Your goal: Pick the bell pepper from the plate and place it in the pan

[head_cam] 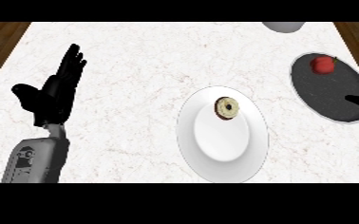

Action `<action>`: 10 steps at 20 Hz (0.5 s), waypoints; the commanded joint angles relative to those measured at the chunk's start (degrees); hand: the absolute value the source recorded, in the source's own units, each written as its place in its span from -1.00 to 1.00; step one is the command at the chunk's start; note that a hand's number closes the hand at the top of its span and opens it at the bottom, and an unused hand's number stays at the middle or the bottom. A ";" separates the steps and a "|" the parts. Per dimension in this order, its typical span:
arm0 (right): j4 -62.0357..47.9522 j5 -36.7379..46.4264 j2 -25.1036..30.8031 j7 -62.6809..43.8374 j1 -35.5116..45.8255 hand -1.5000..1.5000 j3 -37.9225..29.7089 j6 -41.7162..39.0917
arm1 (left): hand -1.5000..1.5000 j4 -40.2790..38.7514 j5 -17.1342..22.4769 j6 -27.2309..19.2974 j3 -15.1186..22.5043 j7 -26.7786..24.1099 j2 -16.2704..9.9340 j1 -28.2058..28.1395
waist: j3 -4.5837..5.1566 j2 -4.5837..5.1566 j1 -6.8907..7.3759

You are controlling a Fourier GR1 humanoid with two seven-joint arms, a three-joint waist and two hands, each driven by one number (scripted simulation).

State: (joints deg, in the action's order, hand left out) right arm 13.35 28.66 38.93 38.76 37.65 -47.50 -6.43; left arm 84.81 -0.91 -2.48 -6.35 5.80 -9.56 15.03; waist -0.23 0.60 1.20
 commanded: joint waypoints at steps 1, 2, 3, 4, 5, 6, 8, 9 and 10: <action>-1.00 -3.62 4.68 2.34 -3.21 -1.00 -1.59 -12.92 | 0.00 -1.16 0.19 -0.40 -0.68 0.71 -0.02 0.78 | 0.14 -0.44 -1.27; 0.19 -4.17 4.13 5.92 -5.81 -1.00 -1.36 -14.77 | 0.00 0.19 0.34 0.44 -0.78 -0.33 -0.51 -2.41 | 0.19 -0.69 -1.45; 0.21 -5.18 5.04 5.60 -5.74 -1.00 -1.80 -16.63 | 0.00 4.04 -1.10 -1.48 1.33 2.78 1.11 -2.61 | 0.16 -0.72 -1.14; 1.42 -5.50 4.81 7.61 -8.04 -1.00 -1.26 -18.61 | 0.00 0.71 1.08 0.87 -1.35 0.07 -0.93 -1.58 | 0.25 -0.79 -1.79; 1.21 -6.75 8.47 6.43 -9.19 -1.00 -2.49 -22.27 | 0.00 1.21 2.08 2.07 -2.51 -0.73 -2.03 -4.05 | 0.29 -0.93 -1.99; 0.61 -7.51 7.26 10.41 -12.17 -1.00 -2.89 -22.55 | 0.00 4.07 -0.48 -0.40 0.72 0.57 0.79 -5.19 | 0.15 -0.67 -1.32; 3.16 -8.38 10.44 8.79 -13.38 -1.00 -2.33 -28.36 | 0.00 0.00 0.47 1.18 -1.54 -2.07 -1.29 -3.68 | 0.34 -0.99 -2.68; 4.33 -8.84 9.00 11.44 -17.12 -1.00 -2.25 -27.96 | 0.00 1.47 -0.34 -0.41 -1.30 -1.68 -0.38 -5.45 | 0.35 -1.10 -2.78; 5.94 -10.23 9.57 9.31 -16.59 -1.00 -2.51 -27.65 | 0.00 2.50 -0.55 -0.58 -0.53 -1.08 0.12 -4.50 | 0.33 -1.00 -2.35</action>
State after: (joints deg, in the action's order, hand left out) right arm 16.67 21.24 46.32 43.43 25.72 -49.38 -25.31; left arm 86.38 -1.00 -2.49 -7.07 4.92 -9.82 11.07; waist 0.04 -0.27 -0.85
